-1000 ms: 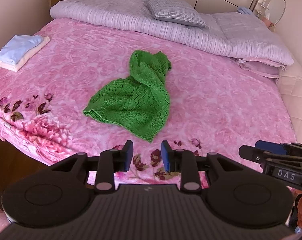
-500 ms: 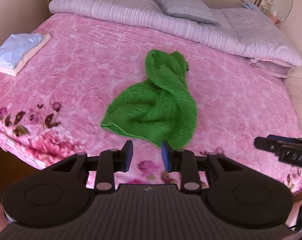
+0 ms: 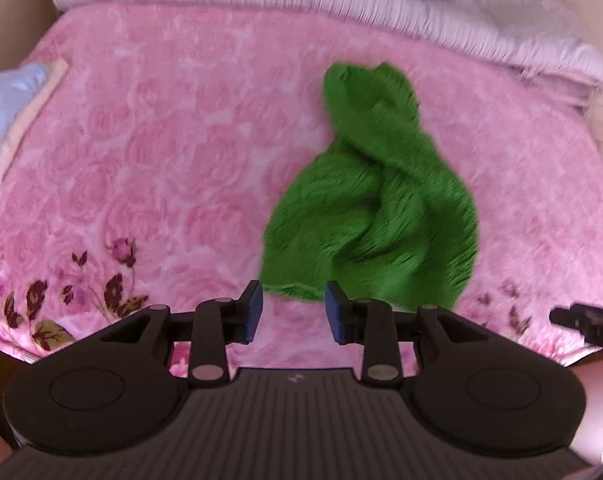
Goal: Fold clothes
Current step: 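Move both open grippers toward the green sweater on the bed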
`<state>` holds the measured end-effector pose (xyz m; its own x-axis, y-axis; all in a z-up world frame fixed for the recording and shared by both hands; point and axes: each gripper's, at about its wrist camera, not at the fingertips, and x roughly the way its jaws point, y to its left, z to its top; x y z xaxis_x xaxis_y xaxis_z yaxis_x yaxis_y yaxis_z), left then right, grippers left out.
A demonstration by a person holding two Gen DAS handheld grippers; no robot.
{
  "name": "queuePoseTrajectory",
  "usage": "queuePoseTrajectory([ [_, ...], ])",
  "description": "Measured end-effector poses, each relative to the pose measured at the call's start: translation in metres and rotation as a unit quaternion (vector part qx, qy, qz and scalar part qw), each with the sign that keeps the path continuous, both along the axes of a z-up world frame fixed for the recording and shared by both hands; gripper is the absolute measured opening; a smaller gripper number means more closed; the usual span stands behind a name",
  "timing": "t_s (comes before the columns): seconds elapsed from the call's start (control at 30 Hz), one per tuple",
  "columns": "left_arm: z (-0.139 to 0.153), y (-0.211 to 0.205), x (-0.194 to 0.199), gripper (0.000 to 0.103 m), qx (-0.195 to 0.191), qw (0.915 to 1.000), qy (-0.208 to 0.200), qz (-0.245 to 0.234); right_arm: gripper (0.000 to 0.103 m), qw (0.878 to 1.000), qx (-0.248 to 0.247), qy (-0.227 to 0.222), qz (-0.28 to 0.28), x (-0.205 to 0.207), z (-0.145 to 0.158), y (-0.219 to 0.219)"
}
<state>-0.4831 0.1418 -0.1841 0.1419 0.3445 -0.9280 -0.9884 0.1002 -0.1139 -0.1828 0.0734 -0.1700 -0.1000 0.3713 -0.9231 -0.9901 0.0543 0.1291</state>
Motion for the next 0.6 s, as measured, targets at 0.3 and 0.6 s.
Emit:
queuePoseTrajectory([
  [0.3, -0.055, 0.028, 0.004, 0.028, -0.047, 0.9986, -0.018, -0.013, 0.046, 0.999, -0.041, -0.024, 0.027, -0.014, -0.051, 0.012],
  [0.6, -0.110, 0.057, 0.005, 0.029, -0.045, 0.9982, -0.032, 0.025, 0.046, 0.997, -0.027, -0.025, 0.061, -0.004, -0.109, 0.057],
])
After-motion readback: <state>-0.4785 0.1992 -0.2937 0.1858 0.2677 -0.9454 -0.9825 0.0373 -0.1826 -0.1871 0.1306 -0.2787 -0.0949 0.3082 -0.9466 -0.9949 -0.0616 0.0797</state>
